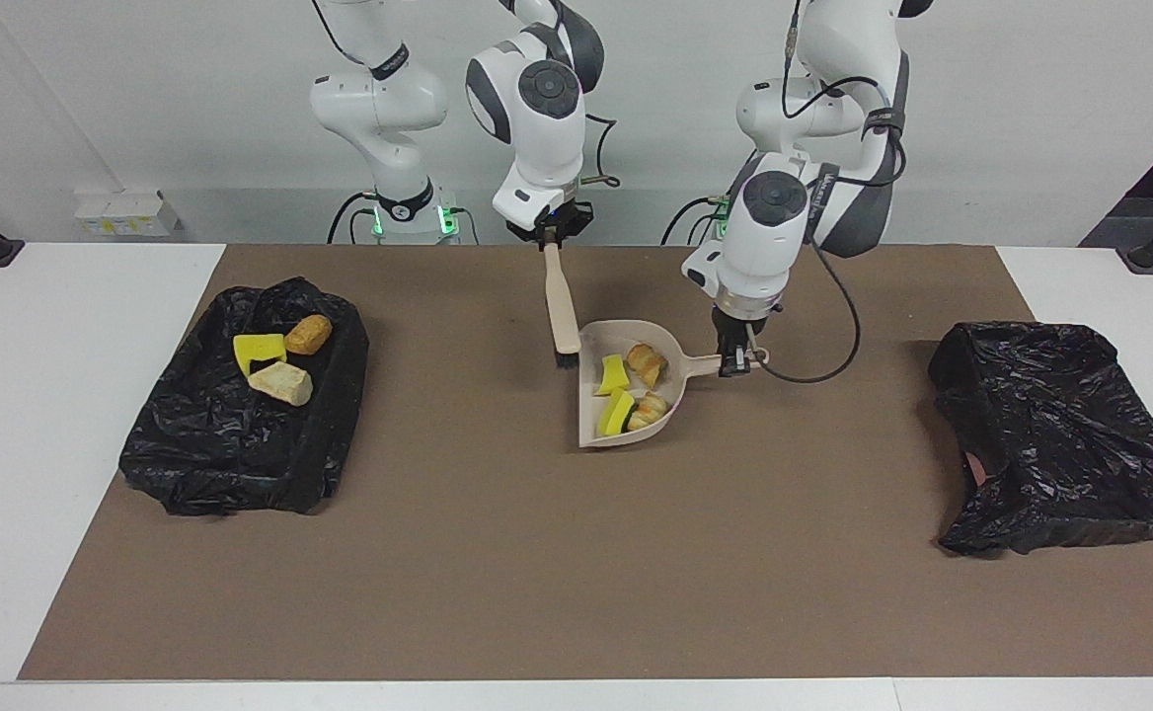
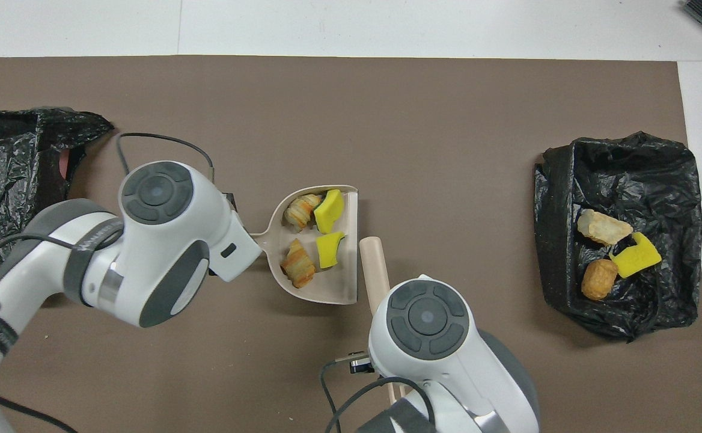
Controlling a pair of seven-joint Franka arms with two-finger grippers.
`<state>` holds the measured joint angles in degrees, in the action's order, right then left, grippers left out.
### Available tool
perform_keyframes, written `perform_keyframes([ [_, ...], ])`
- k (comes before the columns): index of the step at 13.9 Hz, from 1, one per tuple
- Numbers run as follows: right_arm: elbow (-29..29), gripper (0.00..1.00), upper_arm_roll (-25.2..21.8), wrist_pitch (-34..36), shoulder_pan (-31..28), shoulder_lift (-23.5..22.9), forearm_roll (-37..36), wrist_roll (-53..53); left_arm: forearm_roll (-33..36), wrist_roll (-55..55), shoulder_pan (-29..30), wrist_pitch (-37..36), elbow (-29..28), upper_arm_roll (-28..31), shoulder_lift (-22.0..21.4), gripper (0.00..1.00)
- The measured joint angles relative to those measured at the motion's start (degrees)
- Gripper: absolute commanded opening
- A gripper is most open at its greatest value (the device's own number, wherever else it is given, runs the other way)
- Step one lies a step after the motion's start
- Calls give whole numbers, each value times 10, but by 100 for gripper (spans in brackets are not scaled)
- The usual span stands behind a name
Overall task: Sweep and dump trash in bin
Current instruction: 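Sweep the remaining pieces with the right gripper into the held dustpan, then tip the dustpan into the nearer bag while the right gripper sets down the brush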
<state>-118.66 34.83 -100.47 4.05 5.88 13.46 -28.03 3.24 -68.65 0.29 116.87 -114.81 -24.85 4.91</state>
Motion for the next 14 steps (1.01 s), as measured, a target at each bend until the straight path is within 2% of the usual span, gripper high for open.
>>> perform_keyframes([
  [4, -33, 0, 59, -103, 1, -19, 12, -94, -38, -130, 0, -38, 0, 104, -59, 0],
  [6, -43, 0, 100, -170, 3, -52, 9, -148, -47, -195, -2, -55, 0, 166, -77, 0],
  [8, -52, 0, 121, -217, 11, -87, -10, -178, -58, -237, -2, -81, 5, 235, -89, 0],
  [13, -73, 0, 121, -234, 11, -120, -42, -180, -85, -347, -3, -111, 40, 436, -97, 0],
  [14, -79, 19, 121, -241, 11, -121, -44, -180, -86, -361, -2, -110, 48, 470, -97, 0],
])
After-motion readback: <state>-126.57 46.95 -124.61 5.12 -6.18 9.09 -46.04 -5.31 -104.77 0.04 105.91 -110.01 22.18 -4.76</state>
